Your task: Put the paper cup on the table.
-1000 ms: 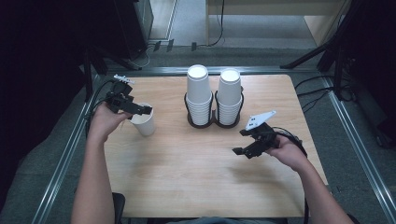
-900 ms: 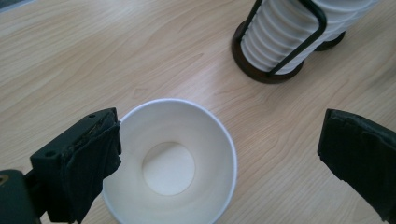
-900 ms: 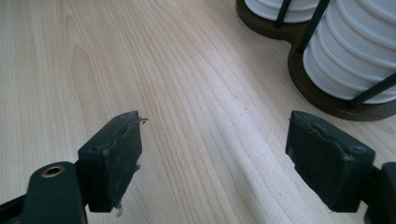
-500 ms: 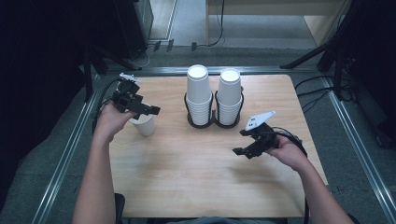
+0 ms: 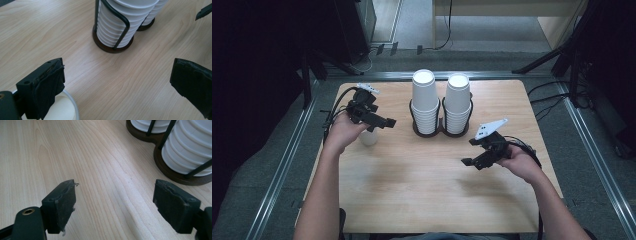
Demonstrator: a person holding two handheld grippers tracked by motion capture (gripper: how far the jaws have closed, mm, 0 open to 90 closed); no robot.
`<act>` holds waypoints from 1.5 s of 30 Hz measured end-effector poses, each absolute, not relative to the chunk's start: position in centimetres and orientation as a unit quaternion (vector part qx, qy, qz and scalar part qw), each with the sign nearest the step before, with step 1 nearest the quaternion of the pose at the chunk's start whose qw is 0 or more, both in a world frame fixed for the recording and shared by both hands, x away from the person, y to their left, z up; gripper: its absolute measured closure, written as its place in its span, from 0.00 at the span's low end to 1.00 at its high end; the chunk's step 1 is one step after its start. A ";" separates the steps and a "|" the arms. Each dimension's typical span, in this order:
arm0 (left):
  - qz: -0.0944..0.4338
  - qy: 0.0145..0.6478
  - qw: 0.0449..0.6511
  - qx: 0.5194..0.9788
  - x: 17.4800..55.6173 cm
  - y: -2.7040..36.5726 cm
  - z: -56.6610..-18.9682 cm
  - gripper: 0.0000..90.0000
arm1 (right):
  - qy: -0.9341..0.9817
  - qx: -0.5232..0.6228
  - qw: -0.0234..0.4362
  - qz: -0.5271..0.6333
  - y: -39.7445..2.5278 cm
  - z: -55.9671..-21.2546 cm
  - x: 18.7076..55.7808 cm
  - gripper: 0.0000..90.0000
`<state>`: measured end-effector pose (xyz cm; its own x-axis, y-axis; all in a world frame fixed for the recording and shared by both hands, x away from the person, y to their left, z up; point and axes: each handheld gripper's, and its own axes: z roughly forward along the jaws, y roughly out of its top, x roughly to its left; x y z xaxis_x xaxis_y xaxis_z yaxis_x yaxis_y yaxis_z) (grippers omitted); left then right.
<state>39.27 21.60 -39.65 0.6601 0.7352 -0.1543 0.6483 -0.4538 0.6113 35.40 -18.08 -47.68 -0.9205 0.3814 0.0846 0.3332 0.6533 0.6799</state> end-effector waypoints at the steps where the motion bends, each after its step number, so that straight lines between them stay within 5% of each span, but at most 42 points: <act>1: 0.069 0.406 0.328 0.850 39.2 21.4 -39.8 0.00 | 0.908 0.197 0.033 0.367 -18.1 -47.7 35.4 0.21; 45: 0.041 0.303 0.321 0.896 37.1 11.2 -44.4 0.00 | 0.906 0.197 0.037 0.372 -18.4 -47.4 35.6 0.21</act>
<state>37.12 11.24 -44.36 0.8128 0.5697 -0.1215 0.5176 -0.6106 0.5994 35.57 -18.42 -47.40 -0.9199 0.3840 0.0799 0.3293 0.6454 0.6892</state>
